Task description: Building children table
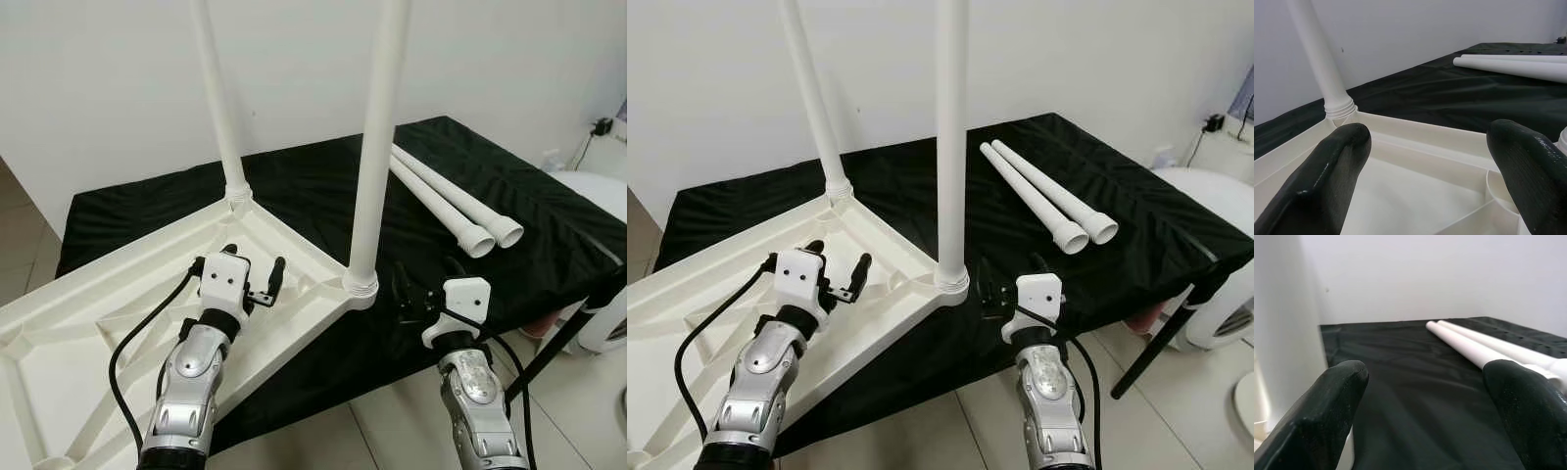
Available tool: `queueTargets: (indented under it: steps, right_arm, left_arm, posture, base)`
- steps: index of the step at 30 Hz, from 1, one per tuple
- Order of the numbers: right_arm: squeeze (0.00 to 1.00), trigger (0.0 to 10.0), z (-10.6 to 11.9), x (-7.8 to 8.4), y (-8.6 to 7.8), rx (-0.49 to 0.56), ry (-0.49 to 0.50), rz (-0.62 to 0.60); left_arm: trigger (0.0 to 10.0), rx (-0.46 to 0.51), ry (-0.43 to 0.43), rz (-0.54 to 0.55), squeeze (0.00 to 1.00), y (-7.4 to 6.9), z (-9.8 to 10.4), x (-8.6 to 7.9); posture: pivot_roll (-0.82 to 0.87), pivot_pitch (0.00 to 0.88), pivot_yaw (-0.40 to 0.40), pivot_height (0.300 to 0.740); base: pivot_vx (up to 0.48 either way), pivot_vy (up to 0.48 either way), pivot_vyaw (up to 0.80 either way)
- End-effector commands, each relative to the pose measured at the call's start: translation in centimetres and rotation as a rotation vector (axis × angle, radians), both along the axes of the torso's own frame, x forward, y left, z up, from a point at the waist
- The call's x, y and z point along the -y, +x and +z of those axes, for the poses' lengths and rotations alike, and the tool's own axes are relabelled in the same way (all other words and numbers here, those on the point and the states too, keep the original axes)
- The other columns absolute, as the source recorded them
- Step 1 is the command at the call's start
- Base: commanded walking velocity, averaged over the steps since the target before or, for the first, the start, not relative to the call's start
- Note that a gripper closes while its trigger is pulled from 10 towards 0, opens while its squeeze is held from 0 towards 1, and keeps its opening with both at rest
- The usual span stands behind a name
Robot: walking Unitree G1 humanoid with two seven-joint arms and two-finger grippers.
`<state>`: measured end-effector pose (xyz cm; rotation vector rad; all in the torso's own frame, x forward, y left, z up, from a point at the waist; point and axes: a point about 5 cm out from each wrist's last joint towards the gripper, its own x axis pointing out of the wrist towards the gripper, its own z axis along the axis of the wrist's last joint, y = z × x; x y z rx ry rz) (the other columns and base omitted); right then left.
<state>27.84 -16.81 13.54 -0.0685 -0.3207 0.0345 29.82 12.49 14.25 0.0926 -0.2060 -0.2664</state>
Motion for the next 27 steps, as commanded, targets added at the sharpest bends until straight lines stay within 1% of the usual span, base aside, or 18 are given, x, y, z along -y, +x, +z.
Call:
queueTargets:
  steps: [1, 12, 13, 19, 27]
  right_arm:
    - [0.0, 10.0, -0.04, 0.0, -0.2, 0.01, -0.003, -0.011]
    - [0.0, 10.0, -0.23, -0.2, -0.48, 0.01, -0.001, -0.016]
    - [0.0, 10.0, -0.21, -0.16, -0.48, 0.01, -0.002, -0.015]
    - [0.0, 10.0, -0.19, -0.06, -0.47, 0.009, -0.008, -0.01]
    - [0.0, 10.0, -0.24, -0.37, -0.44, 0.004, -0.007, 0.005]
  left_arm:
    - [10.0, -0.004, -0.006, 0.051, 0.0, 0.24, -0.17, -0.4]
    - [10.0, -0.005, -0.005, 0.044, 0.0, 0.44, -0.29, -0.51]
    - [10.0, -0.005, -0.005, 0.045, 0.0, 0.44, -0.3, -0.49]
    - [10.0, -0.009, -0.008, 0.055, 0.0, 0.19, -0.45, -0.61]
    - [10.0, -0.02, -0.01, 0.074, 0.0, -0.05, -0.79, -1.08]
  posture:
    - [-0.16, 0.0, 0.139, 0.74]
    - [-0.17, 0.0, 0.146, 0.74]
    - [-0.16, 0.0, 0.137, 0.74]
    - [-0.15, 0.0, 0.131, 0.74]
    - [-0.14, 0.0, 0.122, 0.74]
  base:
    - [0.0, 0.0, 0.0]
    - [0.0, 0.0, 0.0]
    - [0.0, 0.0, 0.0]
    - [0.0, 0.0, 0.0]
    - [0.0, 0.0, 0.0]
